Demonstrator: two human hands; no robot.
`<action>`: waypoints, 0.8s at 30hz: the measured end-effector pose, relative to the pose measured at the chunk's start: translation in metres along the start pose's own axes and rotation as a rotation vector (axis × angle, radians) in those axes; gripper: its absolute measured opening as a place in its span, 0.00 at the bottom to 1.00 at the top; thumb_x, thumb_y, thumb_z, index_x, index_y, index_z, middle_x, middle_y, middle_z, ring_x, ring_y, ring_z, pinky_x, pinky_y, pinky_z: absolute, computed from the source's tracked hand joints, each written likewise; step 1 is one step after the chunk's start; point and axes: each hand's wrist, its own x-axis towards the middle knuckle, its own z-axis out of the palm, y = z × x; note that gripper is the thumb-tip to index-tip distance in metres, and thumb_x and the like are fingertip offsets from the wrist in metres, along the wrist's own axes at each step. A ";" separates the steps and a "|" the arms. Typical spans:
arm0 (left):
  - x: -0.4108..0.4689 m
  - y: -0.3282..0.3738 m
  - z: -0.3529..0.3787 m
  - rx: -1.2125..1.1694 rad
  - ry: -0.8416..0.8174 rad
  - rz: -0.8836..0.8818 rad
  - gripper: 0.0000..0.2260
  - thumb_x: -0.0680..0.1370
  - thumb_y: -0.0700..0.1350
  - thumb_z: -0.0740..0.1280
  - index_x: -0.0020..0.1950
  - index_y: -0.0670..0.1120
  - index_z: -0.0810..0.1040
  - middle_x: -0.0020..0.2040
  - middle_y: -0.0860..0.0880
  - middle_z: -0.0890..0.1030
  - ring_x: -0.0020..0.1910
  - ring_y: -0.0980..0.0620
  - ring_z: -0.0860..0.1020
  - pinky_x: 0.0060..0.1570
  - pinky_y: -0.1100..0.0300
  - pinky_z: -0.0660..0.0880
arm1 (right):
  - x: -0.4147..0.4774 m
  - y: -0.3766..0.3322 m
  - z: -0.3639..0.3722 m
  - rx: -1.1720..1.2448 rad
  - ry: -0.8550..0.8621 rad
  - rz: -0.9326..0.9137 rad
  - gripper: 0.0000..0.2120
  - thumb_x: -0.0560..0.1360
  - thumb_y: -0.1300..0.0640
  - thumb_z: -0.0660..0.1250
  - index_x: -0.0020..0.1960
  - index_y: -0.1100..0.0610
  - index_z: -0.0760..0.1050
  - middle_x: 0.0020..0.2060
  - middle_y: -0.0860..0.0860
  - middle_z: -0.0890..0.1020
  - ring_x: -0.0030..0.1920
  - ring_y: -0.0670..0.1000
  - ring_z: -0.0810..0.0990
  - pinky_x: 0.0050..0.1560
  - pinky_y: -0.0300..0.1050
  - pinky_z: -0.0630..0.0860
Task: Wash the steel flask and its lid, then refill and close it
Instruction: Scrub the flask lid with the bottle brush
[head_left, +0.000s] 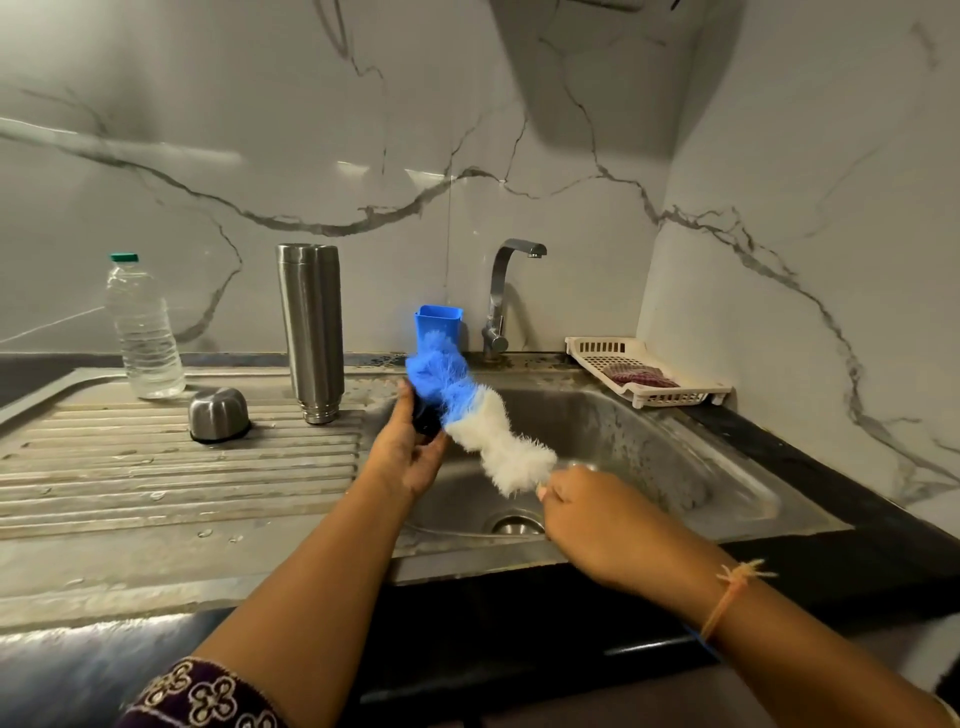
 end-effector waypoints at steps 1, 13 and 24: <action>0.003 0.003 -0.003 -0.036 0.012 -0.002 0.21 0.77 0.56 0.64 0.61 0.42 0.76 0.53 0.42 0.80 0.48 0.44 0.80 0.46 0.48 0.79 | -0.006 -0.002 0.000 -0.023 -0.048 -0.024 0.15 0.80 0.57 0.54 0.34 0.53 0.63 0.38 0.51 0.71 0.43 0.53 0.72 0.38 0.42 0.64; 0.005 0.006 -0.005 -0.128 0.053 -0.068 0.26 0.74 0.56 0.69 0.65 0.39 0.71 0.53 0.39 0.80 0.49 0.43 0.81 0.49 0.51 0.80 | -0.006 0.003 0.007 -0.040 0.017 0.034 0.10 0.80 0.55 0.53 0.47 0.56 0.72 0.45 0.54 0.77 0.46 0.54 0.75 0.39 0.42 0.67; -0.004 -0.008 0.005 0.042 -0.044 -0.059 0.19 0.78 0.52 0.64 0.60 0.38 0.72 0.54 0.38 0.79 0.54 0.42 0.78 0.46 0.44 0.76 | -0.001 -0.003 -0.005 -0.113 0.091 0.037 0.09 0.80 0.56 0.53 0.45 0.55 0.69 0.47 0.55 0.78 0.43 0.53 0.72 0.40 0.44 0.66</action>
